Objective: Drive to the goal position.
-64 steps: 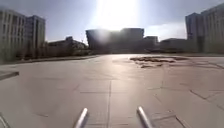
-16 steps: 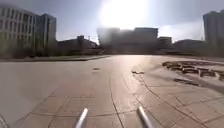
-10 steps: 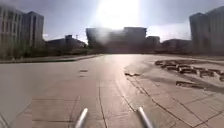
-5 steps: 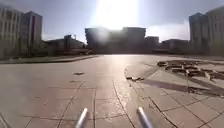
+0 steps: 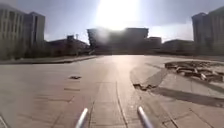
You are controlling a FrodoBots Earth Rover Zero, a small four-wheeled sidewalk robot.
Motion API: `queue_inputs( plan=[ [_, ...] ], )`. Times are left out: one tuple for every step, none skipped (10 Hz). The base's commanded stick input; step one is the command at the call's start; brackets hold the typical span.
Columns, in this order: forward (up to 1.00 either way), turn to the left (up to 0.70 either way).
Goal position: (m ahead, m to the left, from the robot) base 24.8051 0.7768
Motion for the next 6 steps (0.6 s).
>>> queue_inputs(
  plan=[
    [1.00,-0.02],
    [1.00,-0.02],
    [1.00,-0.02],
    [1.00,-0.02],
    [1.00,-0.02],
    [1.00,-0.02]
  ],
)
